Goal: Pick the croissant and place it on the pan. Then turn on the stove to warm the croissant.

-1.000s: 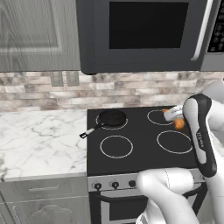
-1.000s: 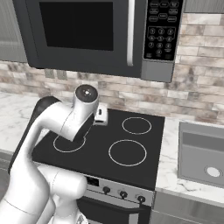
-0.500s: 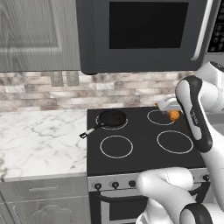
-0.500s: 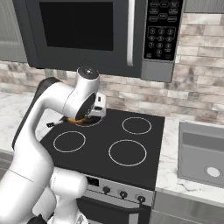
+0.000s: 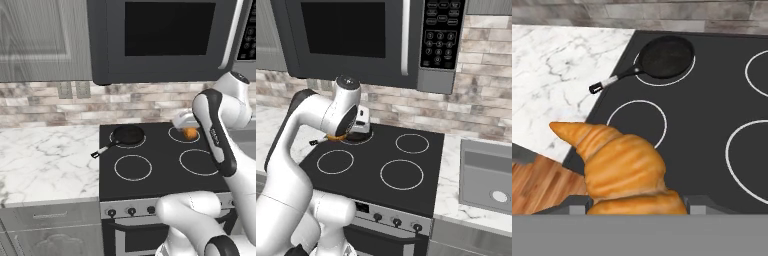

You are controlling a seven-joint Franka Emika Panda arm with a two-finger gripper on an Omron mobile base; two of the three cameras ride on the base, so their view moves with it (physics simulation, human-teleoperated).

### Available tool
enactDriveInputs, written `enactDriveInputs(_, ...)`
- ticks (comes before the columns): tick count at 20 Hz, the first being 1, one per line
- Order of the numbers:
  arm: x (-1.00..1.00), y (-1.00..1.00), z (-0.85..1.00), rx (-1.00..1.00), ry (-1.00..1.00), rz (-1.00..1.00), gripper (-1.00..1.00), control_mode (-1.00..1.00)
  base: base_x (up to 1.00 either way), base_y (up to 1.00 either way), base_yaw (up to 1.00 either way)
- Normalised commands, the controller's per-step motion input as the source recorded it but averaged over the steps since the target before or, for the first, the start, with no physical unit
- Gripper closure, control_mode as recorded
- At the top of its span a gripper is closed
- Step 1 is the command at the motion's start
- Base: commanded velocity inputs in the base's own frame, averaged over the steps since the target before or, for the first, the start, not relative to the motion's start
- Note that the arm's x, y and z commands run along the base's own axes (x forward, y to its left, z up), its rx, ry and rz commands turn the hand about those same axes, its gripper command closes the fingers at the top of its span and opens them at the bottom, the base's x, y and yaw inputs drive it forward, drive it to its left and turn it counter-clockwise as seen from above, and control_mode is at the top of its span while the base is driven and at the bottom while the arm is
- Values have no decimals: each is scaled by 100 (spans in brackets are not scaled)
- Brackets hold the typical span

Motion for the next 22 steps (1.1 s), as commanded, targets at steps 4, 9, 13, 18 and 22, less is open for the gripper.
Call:
enactDriveInputs(4, 0, 22, -23, 0, -6, 0, 100, -100, 0, 0, 0)
enactDriveInputs(9, 10, 21, -17, -1, 0, 0, 100, -100, 0, 0, 0)
enactDriveInputs(13, 14, 15, -7, -2, 0, 0, 100, -100, 0, 0, 0)
enactDriveInputs(18, 12, 18, -10, -2, 0, 0, 100, -100, 0, 0, 0)
enactDriveInputs(22, 14, 15, -13, -1, 0, 0, 100, -100, 0, 0, 0)
